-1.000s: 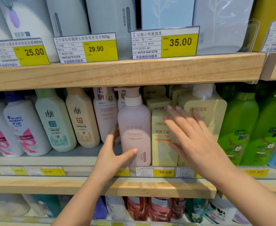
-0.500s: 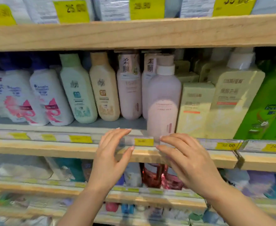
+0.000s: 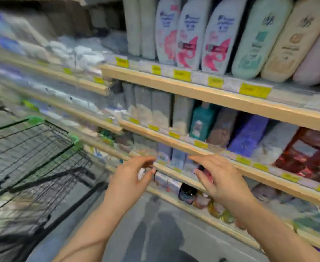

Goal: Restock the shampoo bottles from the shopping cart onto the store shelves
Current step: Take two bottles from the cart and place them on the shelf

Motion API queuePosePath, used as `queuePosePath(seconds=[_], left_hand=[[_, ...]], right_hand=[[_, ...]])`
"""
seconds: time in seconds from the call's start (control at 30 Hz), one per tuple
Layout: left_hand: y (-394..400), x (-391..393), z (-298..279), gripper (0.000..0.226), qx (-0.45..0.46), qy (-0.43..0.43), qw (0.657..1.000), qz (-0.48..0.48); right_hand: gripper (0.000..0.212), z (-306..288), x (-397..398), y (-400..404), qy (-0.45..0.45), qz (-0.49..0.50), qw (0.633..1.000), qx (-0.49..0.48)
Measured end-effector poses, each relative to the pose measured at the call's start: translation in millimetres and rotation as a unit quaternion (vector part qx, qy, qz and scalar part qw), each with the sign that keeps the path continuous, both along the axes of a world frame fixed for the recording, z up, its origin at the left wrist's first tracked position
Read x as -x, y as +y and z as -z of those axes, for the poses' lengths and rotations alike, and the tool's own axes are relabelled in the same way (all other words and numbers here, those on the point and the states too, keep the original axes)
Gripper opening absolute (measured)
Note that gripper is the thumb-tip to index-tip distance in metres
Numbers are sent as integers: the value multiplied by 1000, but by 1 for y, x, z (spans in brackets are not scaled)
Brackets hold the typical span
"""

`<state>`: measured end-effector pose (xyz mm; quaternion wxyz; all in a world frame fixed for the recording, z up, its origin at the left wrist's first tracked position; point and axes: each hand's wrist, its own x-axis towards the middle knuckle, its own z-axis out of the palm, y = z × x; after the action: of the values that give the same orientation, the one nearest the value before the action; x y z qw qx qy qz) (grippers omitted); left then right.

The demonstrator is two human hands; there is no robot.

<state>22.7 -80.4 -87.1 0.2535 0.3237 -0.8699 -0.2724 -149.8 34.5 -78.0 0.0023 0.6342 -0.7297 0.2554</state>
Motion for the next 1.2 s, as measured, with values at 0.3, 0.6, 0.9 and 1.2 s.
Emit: queuePosePath(seconds=[0.3,0.6,0.9,1.2], left_hand=[[-36,-167,37,23,-158,-35,965,-208],[-86,-251,59,27,-242,-65,903,-350],[-210,-323,59,19,-240,-95,842,-473],[-258,-383,72,22,-264,-191,799,-505]], right_hand=[[26,32,-136,-92,-148,-70,977,-138],[29,64,-208,-197,-222,-176,929,-240],[31,86,-275,-356,-214,-270,882,-321],[34,100,-334,-437,-133,-362,834,-394]])
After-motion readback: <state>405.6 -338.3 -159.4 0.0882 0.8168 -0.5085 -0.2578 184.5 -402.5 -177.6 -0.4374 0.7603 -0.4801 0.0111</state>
